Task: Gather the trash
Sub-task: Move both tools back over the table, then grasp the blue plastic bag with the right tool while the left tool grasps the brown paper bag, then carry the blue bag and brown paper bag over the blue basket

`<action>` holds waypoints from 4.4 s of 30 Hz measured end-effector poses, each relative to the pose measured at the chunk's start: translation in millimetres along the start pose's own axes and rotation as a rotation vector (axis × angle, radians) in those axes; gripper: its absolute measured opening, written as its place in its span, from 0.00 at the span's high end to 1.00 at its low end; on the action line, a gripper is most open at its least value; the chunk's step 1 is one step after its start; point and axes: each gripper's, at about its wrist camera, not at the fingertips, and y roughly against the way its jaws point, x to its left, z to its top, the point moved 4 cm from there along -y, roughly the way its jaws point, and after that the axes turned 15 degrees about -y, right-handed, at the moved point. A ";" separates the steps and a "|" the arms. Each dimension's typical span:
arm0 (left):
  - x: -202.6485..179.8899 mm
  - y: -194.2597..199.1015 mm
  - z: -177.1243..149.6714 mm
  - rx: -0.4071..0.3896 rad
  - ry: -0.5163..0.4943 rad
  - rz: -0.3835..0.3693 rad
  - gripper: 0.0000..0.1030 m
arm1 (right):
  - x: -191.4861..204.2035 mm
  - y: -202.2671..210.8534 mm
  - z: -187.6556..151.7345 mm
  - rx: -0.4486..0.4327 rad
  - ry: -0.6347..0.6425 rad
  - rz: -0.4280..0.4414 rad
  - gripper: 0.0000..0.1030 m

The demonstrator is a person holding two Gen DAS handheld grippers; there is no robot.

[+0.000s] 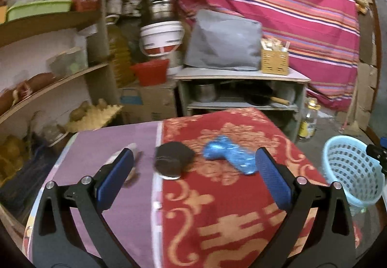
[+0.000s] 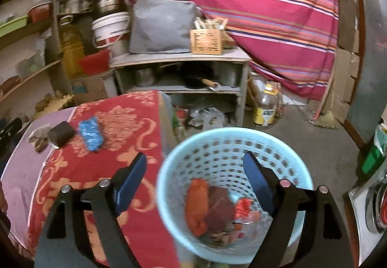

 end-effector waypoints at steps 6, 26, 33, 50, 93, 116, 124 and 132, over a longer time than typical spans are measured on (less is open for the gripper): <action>38.1 -1.7 -20.5 0.033 0.014 0.060 0.05 | 43.7 -1.9 -5.3 -0.002 0.047 0.043 0.21; 122.6 -29.4 -67.6 0.138 0.088 0.141 0.05 | 134.8 -37.7 -29.3 0.056 0.148 0.095 0.21; 140.6 -50.2 -77.1 0.187 0.108 0.148 0.05 | 149.3 -58.3 -18.0 0.053 0.135 0.079 0.20; 147.3 -118.7 -115.4 0.313 0.119 0.110 0.06 | 182.9 -128.4 -13.8 0.113 0.194 0.045 0.10; 114.9 -101.8 -77.3 0.254 0.028 -0.056 0.56 | 180.3 -109.1 -30.7 0.197 0.239 0.161 0.85; -48.3 0.1 0.1 0.022 -0.086 -0.217 0.56 | 7.9 29.2 -4.6 0.015 0.047 0.042 0.85; -119.0 -1.9 17.7 -0.014 -0.128 -0.322 0.56 | -44.1 30.1 -2.8 0.000 0.008 -0.034 0.85; -190.0 -11.0 31.9 -0.026 -0.145 -0.436 0.56 | -90.9 23.9 -2.4 0.012 -0.056 -0.091 0.85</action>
